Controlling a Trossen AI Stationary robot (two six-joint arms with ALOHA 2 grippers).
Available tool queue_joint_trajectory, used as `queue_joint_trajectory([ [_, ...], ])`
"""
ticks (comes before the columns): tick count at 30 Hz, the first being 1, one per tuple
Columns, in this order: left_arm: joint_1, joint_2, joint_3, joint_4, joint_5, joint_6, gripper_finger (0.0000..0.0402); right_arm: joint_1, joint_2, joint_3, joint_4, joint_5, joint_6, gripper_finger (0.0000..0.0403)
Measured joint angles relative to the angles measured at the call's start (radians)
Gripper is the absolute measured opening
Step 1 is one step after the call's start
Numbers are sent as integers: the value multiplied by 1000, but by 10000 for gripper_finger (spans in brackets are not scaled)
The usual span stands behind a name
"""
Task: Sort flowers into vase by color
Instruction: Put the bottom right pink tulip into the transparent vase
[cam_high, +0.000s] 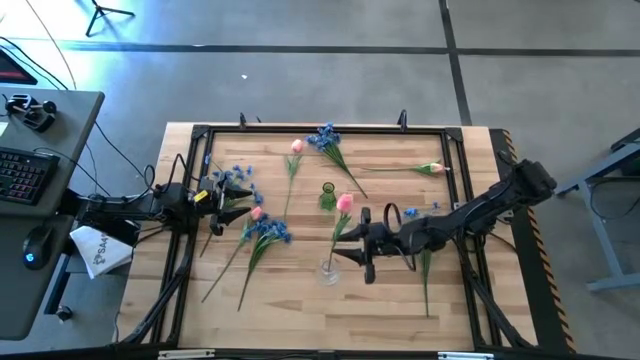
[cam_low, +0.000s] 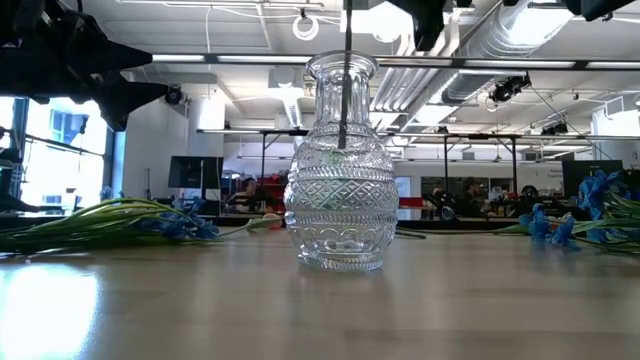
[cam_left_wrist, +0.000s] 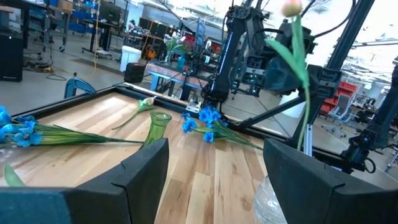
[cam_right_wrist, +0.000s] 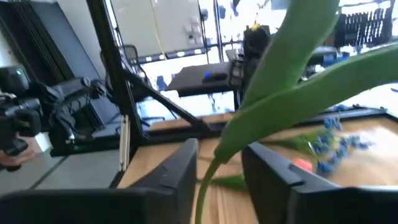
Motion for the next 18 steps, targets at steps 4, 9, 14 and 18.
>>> queue_joint_trajectory([
  [4, 0, 0, 0, 0, 0, 0, 250, 1, -59, 69, -273, 1, 92, 178],
  [9, 0, 0, 0, -1, 0, 0, 250, 1, -75, 242, -717, 0, 218, 198],
  [14, 0, 0, 0, -6, 3, 0, 250, 7, -49, 410, -1015, 0, 265, 200],
  [18, 0, 0, 0, -10, 23, 0, 250, 23, -42, 491, -1110, 0, 263, 199],
])
